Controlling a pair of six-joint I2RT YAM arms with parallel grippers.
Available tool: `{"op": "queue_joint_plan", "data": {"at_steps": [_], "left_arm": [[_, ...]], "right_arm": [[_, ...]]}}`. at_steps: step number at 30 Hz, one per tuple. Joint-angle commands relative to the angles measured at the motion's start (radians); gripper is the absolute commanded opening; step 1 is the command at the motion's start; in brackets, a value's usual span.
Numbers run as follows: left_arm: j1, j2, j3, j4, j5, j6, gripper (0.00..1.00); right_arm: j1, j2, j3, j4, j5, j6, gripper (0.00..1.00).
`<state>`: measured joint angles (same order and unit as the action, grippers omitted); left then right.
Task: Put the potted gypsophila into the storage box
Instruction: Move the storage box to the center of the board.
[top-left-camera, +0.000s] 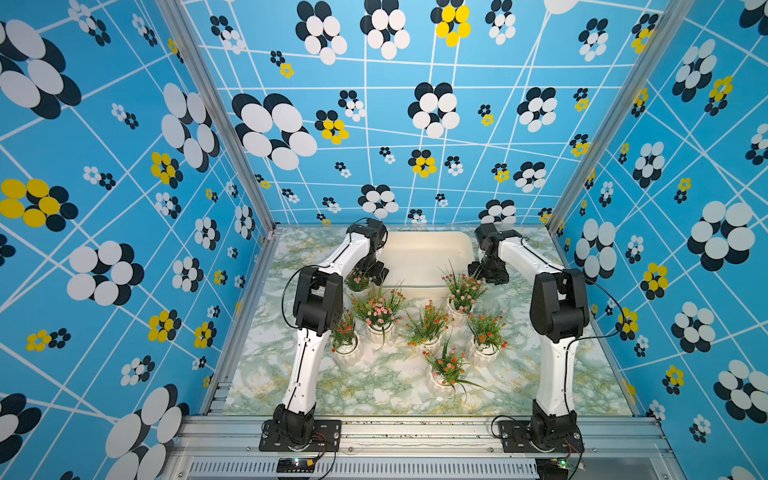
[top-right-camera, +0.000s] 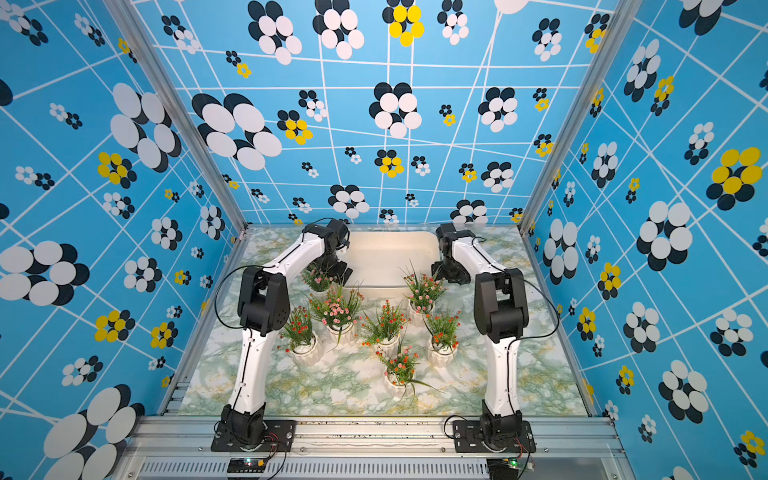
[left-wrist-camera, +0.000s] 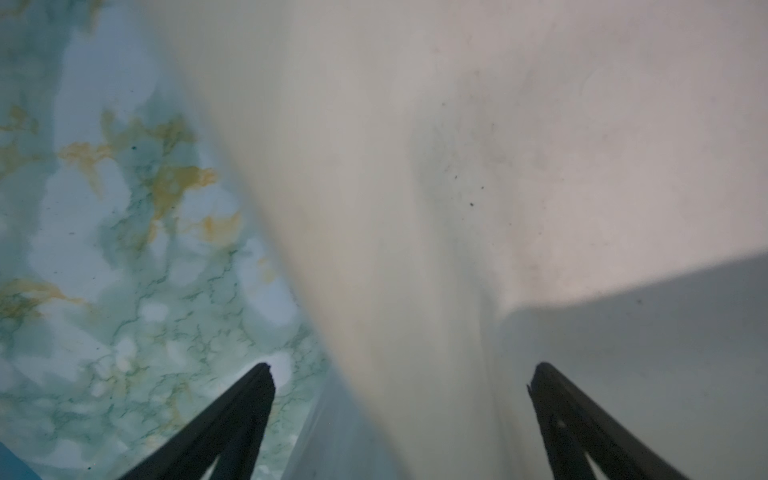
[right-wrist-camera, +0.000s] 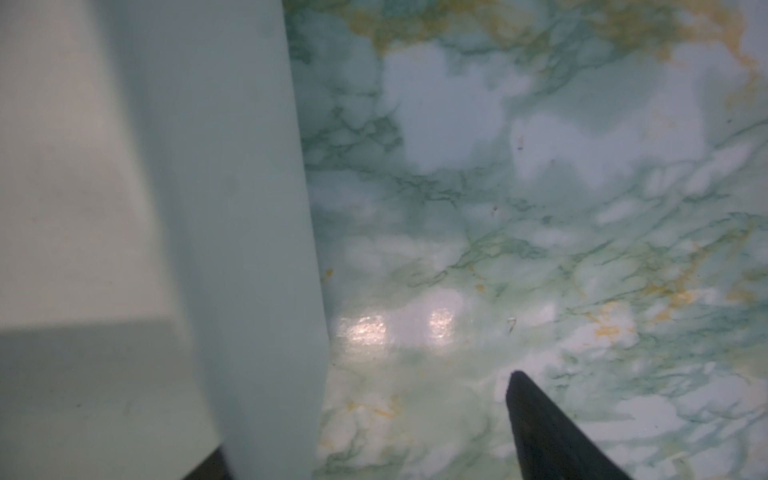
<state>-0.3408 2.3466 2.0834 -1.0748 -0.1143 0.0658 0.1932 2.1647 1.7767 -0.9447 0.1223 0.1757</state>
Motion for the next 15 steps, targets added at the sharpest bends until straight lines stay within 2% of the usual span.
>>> {"op": "queue_joint_plan", "data": {"at_steps": [1,5,10,11,14,15], "left_arm": [[-0.001,-0.067,-0.001,0.023,-0.011,-0.029,1.0],[0.006,-0.107,0.014,0.084,0.003,-0.066,0.99],[0.044,-0.171,0.048,0.153,0.053,-0.144,1.0],[0.057,-0.19,0.047,0.171,0.065,-0.165,0.99],[0.098,-0.25,0.042,0.205,0.104,-0.227,0.99],[0.116,-0.277,0.03,0.218,0.118,-0.253,0.99]], "right_arm": [[-0.005,-0.04,-0.004,-0.008,-0.022,0.013,0.79],[-0.005,-0.065,0.036,-0.016,-0.021,0.024,0.79],[-0.005,-0.095,0.16,-0.077,0.024,0.036,0.79],[-0.005,-0.105,0.186,-0.084,0.037,0.042,0.81],[-0.005,-0.145,0.226,-0.076,0.042,0.042,0.99],[-0.005,-0.169,0.222,-0.048,0.042,0.046,0.99]]}}
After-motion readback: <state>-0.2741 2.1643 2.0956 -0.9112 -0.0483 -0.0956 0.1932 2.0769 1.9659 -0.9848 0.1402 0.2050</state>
